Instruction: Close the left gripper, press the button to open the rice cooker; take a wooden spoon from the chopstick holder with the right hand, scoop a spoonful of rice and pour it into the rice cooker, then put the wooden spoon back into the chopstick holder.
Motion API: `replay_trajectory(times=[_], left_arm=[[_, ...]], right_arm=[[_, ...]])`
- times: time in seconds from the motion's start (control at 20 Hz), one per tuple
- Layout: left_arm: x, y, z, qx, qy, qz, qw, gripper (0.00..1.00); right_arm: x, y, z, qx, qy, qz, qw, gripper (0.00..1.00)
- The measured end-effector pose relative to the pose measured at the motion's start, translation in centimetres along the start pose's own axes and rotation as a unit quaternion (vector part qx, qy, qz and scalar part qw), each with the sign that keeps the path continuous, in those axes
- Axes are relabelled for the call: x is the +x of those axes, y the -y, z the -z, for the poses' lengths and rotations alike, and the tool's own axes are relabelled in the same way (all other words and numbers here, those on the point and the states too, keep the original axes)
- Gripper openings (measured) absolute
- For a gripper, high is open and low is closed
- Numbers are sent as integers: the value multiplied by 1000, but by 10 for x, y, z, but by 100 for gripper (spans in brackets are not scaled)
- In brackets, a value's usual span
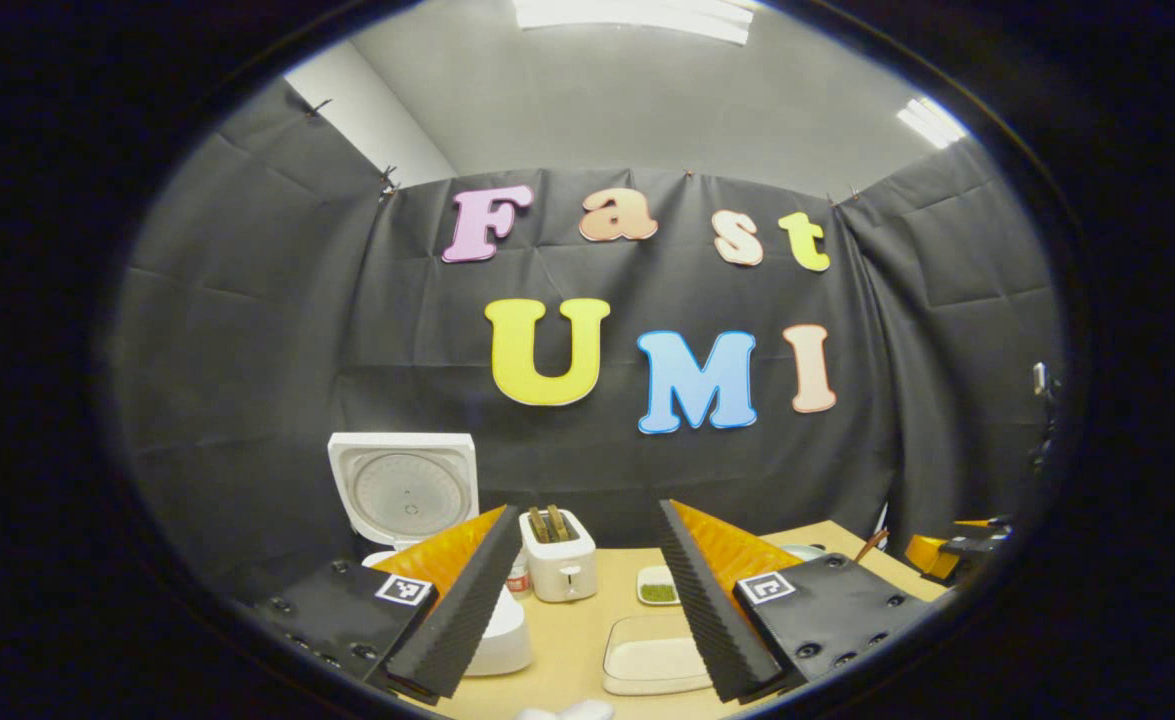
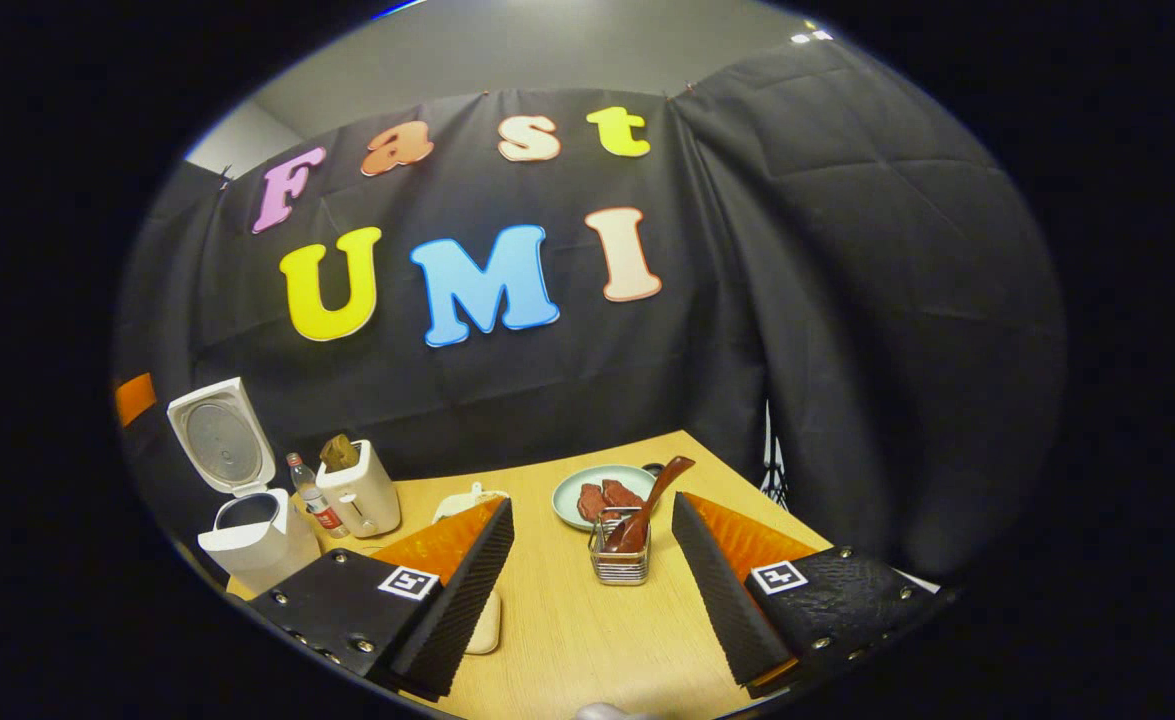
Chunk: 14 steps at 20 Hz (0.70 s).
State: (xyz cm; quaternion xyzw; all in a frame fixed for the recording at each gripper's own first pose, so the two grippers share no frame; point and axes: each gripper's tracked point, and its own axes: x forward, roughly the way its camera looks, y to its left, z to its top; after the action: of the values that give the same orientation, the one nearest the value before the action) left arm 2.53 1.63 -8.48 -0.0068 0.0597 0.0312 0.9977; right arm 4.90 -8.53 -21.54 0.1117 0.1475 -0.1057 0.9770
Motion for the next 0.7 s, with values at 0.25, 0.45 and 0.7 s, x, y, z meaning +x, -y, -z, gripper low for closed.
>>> replay_trajectory(times=[0.25,0.45,0.7], left_arm=[[13,20,32,15,-27,-14,999,95],[33,40,54,21,-43,-17,999,95],[47,57,61,27,-49,-28,998,96]], right_arm=[[97,28,43,17,-30,6,999,98],[165,55,52,15,-32,33,999,98],[227,79,72,68,-67,41,995,98]])
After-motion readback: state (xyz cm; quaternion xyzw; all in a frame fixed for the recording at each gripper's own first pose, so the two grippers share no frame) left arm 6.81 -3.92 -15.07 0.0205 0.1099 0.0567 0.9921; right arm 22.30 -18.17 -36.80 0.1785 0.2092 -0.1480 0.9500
